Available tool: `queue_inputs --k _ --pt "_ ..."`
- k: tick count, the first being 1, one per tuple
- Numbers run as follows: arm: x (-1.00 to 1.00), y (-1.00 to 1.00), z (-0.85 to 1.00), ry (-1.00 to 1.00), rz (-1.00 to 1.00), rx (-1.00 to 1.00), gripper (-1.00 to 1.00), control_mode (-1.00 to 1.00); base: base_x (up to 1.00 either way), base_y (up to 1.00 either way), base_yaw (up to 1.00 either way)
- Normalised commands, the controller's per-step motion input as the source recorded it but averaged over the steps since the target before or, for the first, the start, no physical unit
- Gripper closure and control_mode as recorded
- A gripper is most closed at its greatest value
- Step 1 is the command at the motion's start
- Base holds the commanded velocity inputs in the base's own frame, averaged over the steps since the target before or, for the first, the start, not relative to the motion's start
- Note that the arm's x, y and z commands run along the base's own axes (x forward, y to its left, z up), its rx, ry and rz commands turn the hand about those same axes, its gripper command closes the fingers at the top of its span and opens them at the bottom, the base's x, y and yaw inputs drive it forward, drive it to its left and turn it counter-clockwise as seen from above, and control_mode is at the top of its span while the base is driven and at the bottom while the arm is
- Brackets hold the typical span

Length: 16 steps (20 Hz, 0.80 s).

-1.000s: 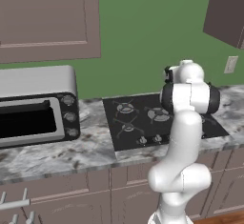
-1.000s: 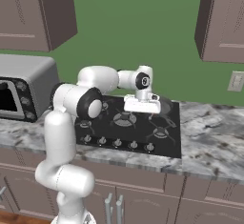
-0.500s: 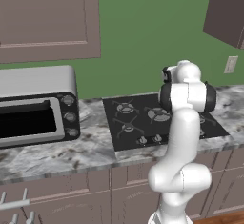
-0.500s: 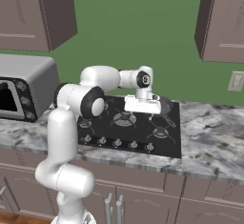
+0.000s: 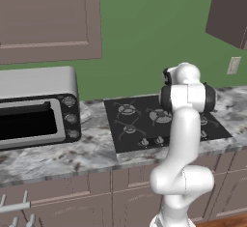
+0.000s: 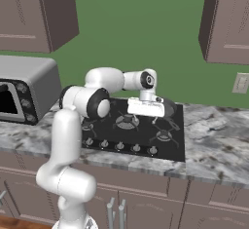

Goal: Put the carrot and eggplant in the pan. Then turn on the rear right burner and set the heat to medium.

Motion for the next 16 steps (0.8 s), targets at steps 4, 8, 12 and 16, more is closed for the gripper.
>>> queue_inputs --k 4,8,12,16 --pt "-0.02 0.00 0.00 0.01 0.00 0.00 -1.00 -1.00 0.00 0.00 0.00" --pt "0.00 -0.03 0.00 0.00 0.00 0.00 -1.00 -1.00 0.00 0.00 0.00" --pt "0.05 0.02 -0.01 -0.02 0.00 0.04 -1.00 -1.00 0.00 0.00 0.00" --pt "0.00 0.00 -0.09 -0.01 0.00 0.16 -1.00 -1.00 0.00 0.00 0.00"
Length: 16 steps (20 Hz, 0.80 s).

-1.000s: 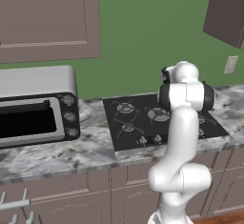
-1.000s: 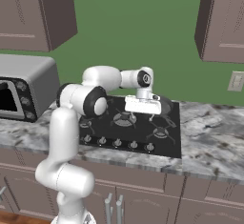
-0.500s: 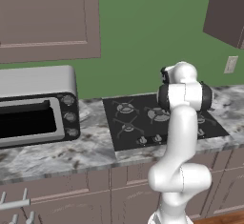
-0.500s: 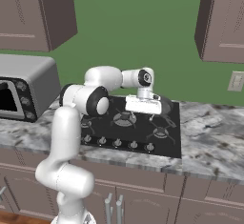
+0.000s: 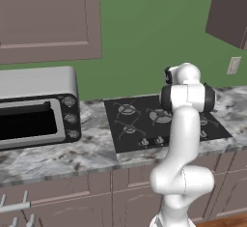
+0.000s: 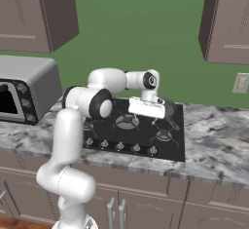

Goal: Put the carrot and eggplant in the pan. Then turn on the rear right burner and set the heat to medium.

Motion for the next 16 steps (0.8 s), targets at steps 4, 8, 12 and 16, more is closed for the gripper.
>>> queue_inputs --k 4,8,12,16 --pt "0.00 0.03 -0.17 0.00 0.03 0.15 -1.00 -1.00 0.00 0.00 0.00" --pt "-0.02 0.07 -0.05 0.00 0.03 0.00 -1.00 -1.00 0.00 0.00 0.00" --pt "-0.06 0.04 -0.24 -0.14 0.00 0.00 -1.00 -1.00 0.00 0.00 0.00" --pt "0.01 0.07 -0.13 -0.28 0.00 0.00 -1.00 -1.00 0.00 0.00 0.00"
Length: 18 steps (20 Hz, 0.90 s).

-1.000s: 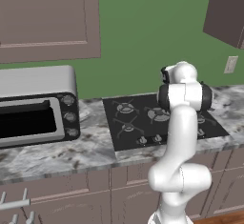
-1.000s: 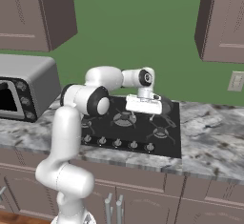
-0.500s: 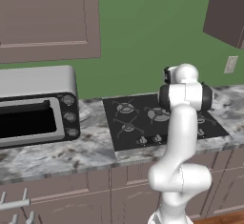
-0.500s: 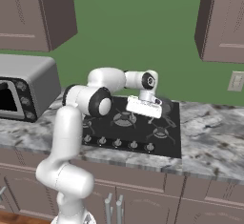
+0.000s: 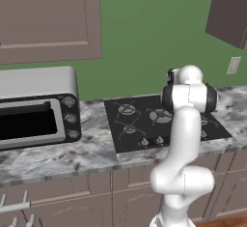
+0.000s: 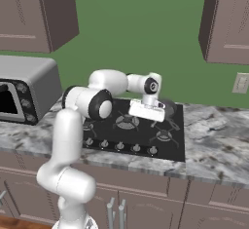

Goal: Put the carrot and eggplant in the pan. Then turn on the rear right burner and set the heat to medium.

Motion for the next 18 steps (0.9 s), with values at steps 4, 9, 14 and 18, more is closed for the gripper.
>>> queue_inputs --k 4,9,14,18 --pt "0.00 0.09 -0.01 -0.28 0.00 0.00 -1.00 -1.00 0.00 0.00 0.00" --pt "0.00 0.10 -0.02 -0.31 0.00 -0.01 -1.00 -1.00 0.00 0.00 0.00" --pt "0.00 0.05 -0.06 -0.23 -0.06 -0.03 -1.00 -1.00 0.00 0.00 0.00" --pt "0.00 0.05 -0.07 -0.05 -0.19 -0.05 -1.00 -1.00 0.00 0.00 0.00"
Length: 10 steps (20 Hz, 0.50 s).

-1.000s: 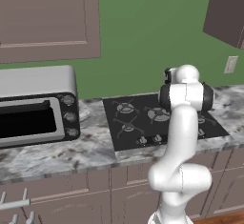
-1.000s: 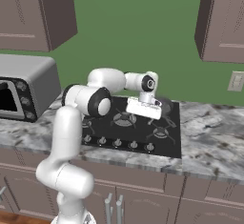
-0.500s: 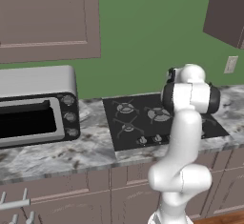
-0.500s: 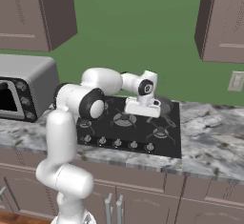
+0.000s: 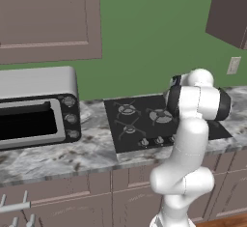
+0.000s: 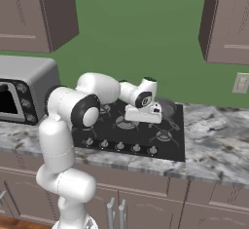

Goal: Put the carrot and eggplant in the pan. Then turn on the rear right burner and set the heat to medium.

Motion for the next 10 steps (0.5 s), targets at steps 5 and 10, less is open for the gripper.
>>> queue_inputs --k 5,10 --pt "0.04 0.00 0.00 0.08 -0.29 -0.06 -1.00 -1.00 0.00 0.00 0.00" --pt "0.03 0.00 0.01 0.07 -0.11 -0.02 -1.00 -1.00 0.00 0.00 0.00"
